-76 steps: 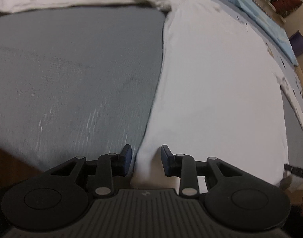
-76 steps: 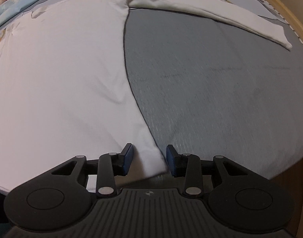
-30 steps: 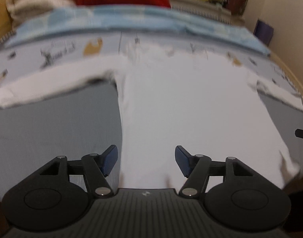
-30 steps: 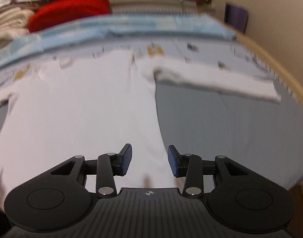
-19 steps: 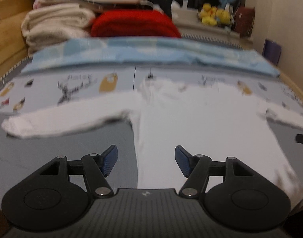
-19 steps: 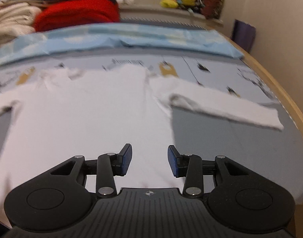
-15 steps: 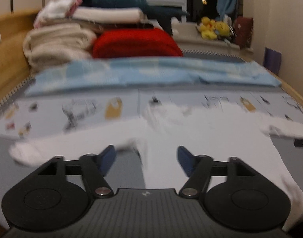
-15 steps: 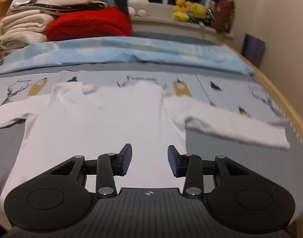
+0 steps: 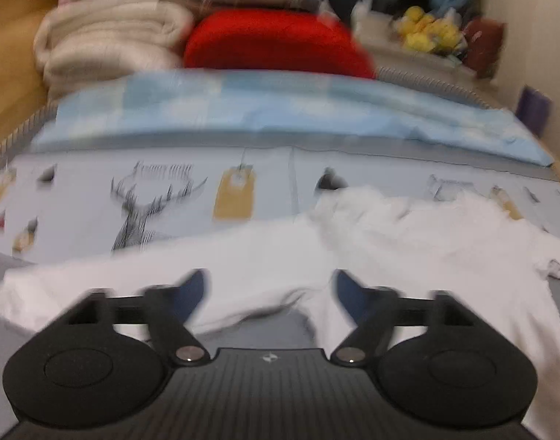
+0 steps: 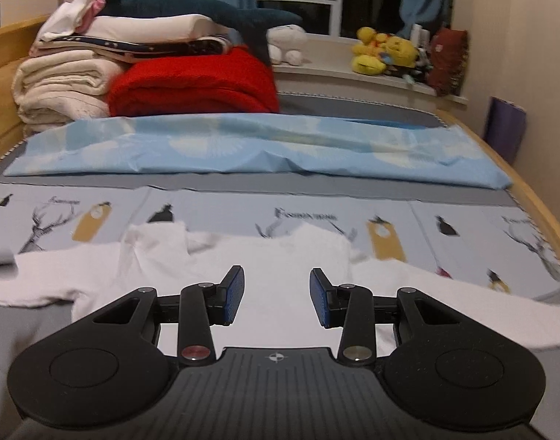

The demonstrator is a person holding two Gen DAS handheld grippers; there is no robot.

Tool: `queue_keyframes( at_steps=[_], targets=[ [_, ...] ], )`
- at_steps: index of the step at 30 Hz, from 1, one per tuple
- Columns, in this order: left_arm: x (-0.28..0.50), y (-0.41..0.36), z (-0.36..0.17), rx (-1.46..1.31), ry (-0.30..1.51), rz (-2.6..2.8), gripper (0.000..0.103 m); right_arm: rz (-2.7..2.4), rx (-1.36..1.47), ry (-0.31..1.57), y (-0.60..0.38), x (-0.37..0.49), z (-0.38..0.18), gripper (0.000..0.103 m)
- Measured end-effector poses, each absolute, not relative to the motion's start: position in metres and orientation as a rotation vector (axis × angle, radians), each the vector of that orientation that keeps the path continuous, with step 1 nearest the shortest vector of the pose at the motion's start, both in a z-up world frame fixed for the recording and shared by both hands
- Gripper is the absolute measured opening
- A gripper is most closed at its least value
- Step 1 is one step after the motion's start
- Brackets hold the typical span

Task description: Fold small clothes

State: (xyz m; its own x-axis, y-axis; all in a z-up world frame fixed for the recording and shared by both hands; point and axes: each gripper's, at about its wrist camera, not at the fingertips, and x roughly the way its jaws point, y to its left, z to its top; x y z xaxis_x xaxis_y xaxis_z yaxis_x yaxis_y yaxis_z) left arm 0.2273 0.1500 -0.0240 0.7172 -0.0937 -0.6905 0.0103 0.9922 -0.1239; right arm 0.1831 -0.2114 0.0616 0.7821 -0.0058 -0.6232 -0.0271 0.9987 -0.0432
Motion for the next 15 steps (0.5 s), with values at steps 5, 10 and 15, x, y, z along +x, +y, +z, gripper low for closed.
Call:
queue_keyframes(
  at_steps=[5, 10, 15],
  targets=[
    [0.25, 0.206, -0.039, -0.159, 0.762, 0.057, 0.064, 0.116, -0.05, 0.608, -0.197, 0.224, 0.051, 0.002],
    [0.257, 0.3, -0.072, -0.307, 0.82, 0.304, 0.054, 0.112, -0.085, 0.722, -0.188, 0.243, 0.01, 0.002],
    [0.246, 0.393, -0.115, -0.468, 0.876, 0.59, 0.068, 0.164, -0.085, 0.736, -0.188, 0.254, 0.005, 0.005]
  ],
)
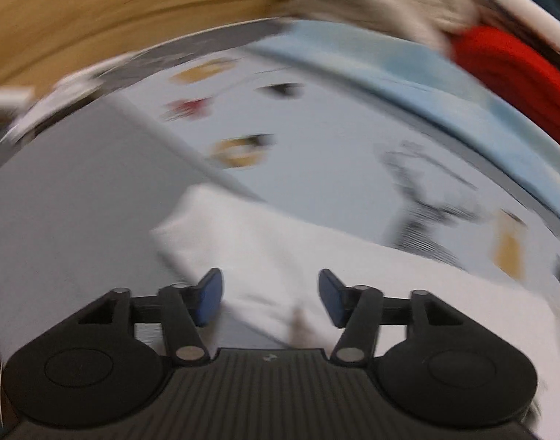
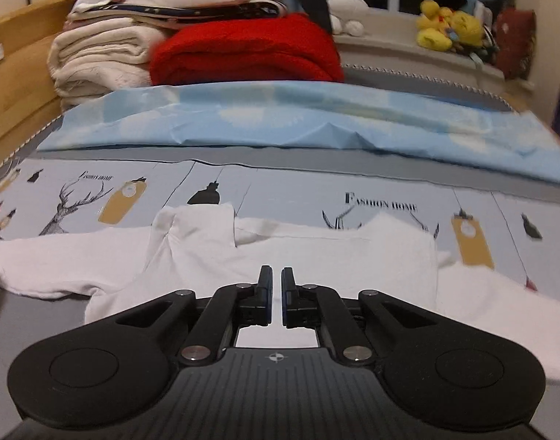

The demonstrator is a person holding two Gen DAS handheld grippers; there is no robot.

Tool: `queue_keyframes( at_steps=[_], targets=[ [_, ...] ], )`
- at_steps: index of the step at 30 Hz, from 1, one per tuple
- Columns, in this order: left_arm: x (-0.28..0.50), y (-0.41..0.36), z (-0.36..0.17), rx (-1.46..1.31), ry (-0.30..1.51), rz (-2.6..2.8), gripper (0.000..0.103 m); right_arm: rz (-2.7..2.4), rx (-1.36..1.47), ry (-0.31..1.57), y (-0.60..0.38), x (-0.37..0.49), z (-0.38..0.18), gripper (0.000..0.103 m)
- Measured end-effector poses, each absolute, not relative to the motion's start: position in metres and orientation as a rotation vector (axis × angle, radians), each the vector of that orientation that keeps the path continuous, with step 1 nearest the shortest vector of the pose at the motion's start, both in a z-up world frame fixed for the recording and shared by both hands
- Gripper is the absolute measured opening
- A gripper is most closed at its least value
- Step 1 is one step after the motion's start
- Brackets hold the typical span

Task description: Fold small clothes

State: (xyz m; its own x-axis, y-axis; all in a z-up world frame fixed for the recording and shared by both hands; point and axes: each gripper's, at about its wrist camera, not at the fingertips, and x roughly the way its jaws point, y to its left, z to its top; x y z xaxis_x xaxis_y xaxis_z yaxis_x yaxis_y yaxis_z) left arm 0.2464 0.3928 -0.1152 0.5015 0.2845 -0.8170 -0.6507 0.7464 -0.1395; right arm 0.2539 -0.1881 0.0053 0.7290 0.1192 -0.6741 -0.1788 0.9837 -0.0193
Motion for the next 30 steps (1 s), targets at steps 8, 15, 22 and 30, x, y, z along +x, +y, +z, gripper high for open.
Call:
queue_keyframes(
  at_steps=[8, 15, 22, 30],
  targets=[
    [0.237, 0.453, -0.139, -0.61, 0.847, 0.705, 0.059, 0.143, -0.078, 0.787, -0.207, 0.254, -0.007, 0.009],
    [0.253, 0.418, -0.128, -0.444, 0.802, 0.707, 0.003, 0.105, -0.002, 0.839, -0.229, 0.252, -0.014, 0.009],
    [0.28, 0.283, -0.04, -0.342, 0.63, 0.347, 0.003, 0.076, 0.109, 0.908, -0.242, 0.255, -0.024, 0.009],
    [0.292, 0.061, 0.019, -0.381, 0.628, -0.268, 0.006, 0.041, 0.368, 0.94, -0.26, 0.26, -0.035, 0.005]
  ],
)
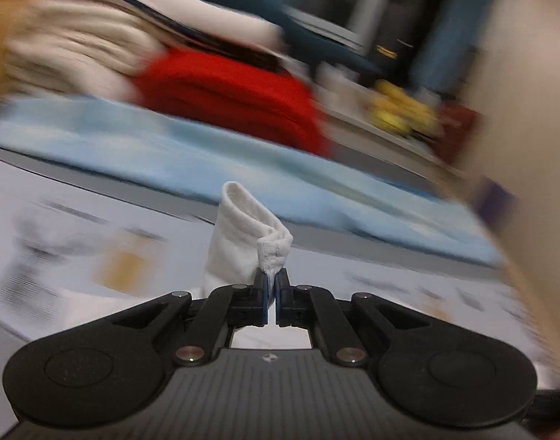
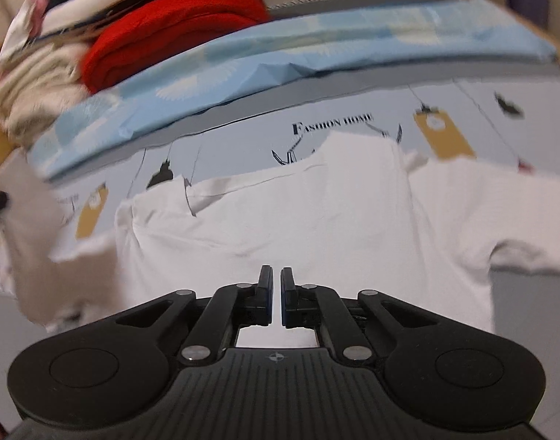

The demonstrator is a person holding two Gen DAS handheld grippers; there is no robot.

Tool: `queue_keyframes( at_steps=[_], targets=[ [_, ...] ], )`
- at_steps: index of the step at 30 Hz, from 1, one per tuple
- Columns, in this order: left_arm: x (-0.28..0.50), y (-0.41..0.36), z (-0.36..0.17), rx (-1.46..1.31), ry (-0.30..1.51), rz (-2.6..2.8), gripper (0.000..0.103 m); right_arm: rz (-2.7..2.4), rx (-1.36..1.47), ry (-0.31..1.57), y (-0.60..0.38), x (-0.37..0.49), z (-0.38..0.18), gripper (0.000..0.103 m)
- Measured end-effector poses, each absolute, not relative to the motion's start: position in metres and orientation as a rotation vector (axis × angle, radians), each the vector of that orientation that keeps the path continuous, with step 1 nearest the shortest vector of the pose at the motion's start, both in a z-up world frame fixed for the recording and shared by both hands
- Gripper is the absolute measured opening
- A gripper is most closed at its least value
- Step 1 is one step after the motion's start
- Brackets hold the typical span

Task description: Fold small clothes

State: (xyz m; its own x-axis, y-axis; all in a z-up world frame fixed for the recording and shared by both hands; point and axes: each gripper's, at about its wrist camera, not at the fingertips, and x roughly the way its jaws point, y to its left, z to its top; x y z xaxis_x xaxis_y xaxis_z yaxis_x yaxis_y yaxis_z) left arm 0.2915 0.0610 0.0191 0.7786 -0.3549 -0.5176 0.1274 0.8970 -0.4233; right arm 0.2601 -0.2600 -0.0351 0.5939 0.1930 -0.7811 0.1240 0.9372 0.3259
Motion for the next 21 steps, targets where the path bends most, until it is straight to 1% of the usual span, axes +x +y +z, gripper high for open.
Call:
queue_keyframes(
  at_steps=[2, 4, 10, 12, 13, 14, 16, 19, 21],
  targets=[
    [0.296, 0.024, 0.013, -0.355, 0.718, -0.407, 0.01, 0.043, 0.432, 0.943, -0.266, 0.264, -0.04, 0.005],
    [0.301, 0.015, 0.008, -0.321, 0.742, -0.404, 0.012, 0.036, 0.469, 0.951, -0.269, 0.268, -0.045, 0.005],
    [0.332, 0.085, -0.006, -0.407, 0.794, -0.054, 0.013, 0.048, 0.516, 1.008, -0.265, 0.283, -0.067, 0.005],
    [0.339, 0.107, -0.012, -0.451, 0.823, 0.046, 0.013, 0.053, 0.53, 1.032, -0.259, 0.288, -0.077, 0.009],
    [0.342, 0.119, -0.013, -0.481, 0.831, 0.071, 0.013, 0.053, 0.54, 1.05, -0.255, 0.29, -0.082, 0.015],
    [0.345, 0.128, -0.014, -0.514, 0.838, 0.084, 0.013, 0.059, 0.566, 1.07, -0.251, 0.294, -0.089, 0.023],
    [0.348, 0.135, -0.015, -0.537, 0.841, 0.091, 0.013, 0.063, 0.624, 1.093, -0.244, 0.297, -0.097, 0.031],
    [0.348, 0.135, -0.015, -0.527, 0.843, 0.086, 0.013, 0.08, 0.694, 1.07, -0.234, 0.298, -0.093, 0.037],
    [0.353, 0.138, -0.011, -0.535, 0.852, 0.076, 0.013, 0.11, 0.669, 1.042, -0.22, 0.3, -0.086, 0.046]
  ],
)
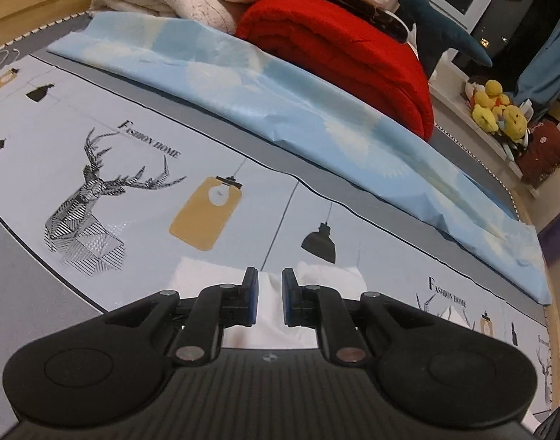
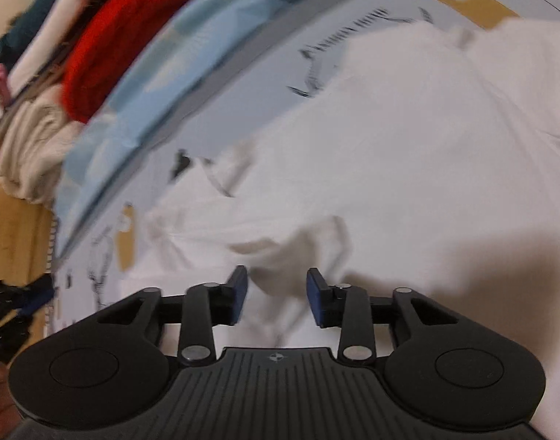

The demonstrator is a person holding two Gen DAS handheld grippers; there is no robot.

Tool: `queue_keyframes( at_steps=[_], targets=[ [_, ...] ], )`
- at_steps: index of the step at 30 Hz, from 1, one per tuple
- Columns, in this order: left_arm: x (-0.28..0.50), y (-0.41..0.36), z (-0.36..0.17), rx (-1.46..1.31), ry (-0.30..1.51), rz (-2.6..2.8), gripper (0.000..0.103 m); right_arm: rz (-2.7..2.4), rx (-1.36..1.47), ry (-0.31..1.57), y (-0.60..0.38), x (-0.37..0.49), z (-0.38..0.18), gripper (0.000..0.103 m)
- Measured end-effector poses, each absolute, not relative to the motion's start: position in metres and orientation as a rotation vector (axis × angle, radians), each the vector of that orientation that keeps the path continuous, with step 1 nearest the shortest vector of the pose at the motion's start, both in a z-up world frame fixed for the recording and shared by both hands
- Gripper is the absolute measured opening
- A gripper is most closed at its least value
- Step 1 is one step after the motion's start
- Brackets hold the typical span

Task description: Fold small clothes

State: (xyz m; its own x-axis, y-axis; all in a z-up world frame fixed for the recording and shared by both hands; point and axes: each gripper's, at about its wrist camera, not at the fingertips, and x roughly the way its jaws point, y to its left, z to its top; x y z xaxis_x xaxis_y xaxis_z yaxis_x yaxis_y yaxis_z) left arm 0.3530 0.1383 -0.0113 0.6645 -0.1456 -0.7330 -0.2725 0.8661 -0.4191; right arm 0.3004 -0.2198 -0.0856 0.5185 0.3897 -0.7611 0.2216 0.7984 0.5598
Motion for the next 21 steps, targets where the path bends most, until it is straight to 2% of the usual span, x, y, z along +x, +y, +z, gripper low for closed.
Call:
queue_keyframes(
  at_steps=[2, 9, 11, 12, 14, 18, 21],
  targets=[
    [0.353, 0.139, -0.011, -0.541, 0.853, 0.071, 0.013, 0.124, 0.631, 1.049, -0.205, 0.305, -0.085, 0.057],
    [0.351, 0.144, -0.005, -0.556, 0.846, 0.071, 0.013, -0.029, 0.362, 1.146, -0.167, 0.317, -0.102, 0.058],
    [0.351, 0.148, -0.005, -0.554, 0.847, 0.078, 0.013, -0.058, 0.336, 1.156, -0.167, 0.316, -0.104, 0.051],
    [0.352, 0.151, -0.005, -0.556, 0.845, 0.083, 0.013, -0.059, 0.353, 1.146, -0.17, 0.315, -0.102, 0.039],
    [0.352, 0.158, -0.005, -0.562, 0.841, 0.1, 0.013, -0.038, 0.378, 1.101, -0.175, 0.311, -0.093, 0.005],
    [0.351, 0.175, -0.002, -0.584, 0.827, 0.135, 0.013, 0.052, 0.443, 0.87, -0.188, 0.296, -0.047, 0.005],
    [0.352, 0.185, -0.001, -0.599, 0.818, 0.16, 0.013, 0.166, 0.513, 0.538, -0.212, 0.269, 0.003, 0.004]
  ],
)
